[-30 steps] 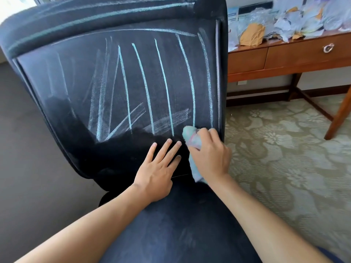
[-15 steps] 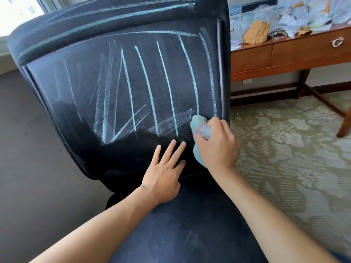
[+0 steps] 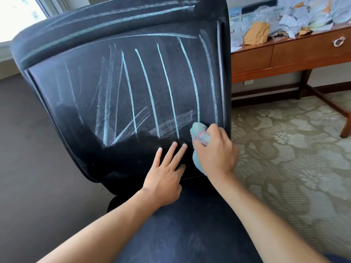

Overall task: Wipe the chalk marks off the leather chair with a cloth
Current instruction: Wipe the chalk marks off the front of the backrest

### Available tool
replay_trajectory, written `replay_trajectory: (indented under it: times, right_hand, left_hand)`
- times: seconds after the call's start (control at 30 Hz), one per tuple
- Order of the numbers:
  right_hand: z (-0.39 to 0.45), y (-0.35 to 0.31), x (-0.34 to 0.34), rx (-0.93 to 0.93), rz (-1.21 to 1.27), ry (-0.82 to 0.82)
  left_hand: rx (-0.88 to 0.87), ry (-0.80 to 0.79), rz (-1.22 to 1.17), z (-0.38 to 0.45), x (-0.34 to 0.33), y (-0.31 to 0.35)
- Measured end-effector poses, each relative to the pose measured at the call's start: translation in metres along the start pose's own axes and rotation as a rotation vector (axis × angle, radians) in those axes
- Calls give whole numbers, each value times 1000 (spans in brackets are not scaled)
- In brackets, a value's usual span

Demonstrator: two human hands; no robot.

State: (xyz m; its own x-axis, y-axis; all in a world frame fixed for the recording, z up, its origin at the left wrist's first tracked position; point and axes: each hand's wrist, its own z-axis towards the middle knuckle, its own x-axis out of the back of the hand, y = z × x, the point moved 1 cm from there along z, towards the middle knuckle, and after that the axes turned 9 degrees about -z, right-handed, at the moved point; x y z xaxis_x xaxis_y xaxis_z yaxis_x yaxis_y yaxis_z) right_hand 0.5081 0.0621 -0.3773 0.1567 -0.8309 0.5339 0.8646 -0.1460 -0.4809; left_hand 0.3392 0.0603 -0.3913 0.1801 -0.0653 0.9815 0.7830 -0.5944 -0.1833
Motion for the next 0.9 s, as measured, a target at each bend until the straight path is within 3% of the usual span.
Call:
replay_trajectory:
  times: [0.2,0.4,0.67,0.83,0.9]
  right_hand:
    - [-34,15,-19,-97,-25,-278]
    - [2,-6,2,-120,64,-11]
    - [-29,14,-6,-132,36,-174]
    - [16,11,23,-202,127,102]
    - [21,20,25,-212,157,106]
  left_hand:
    - [43,-41,-13,3,6,7]
    - [32,-32,-10,0,4,5]
    - [23,27,-22,3,-6,9]
    - [32,47,-61,1,-13,11]
    - [25,58,-69,2,-14,11]
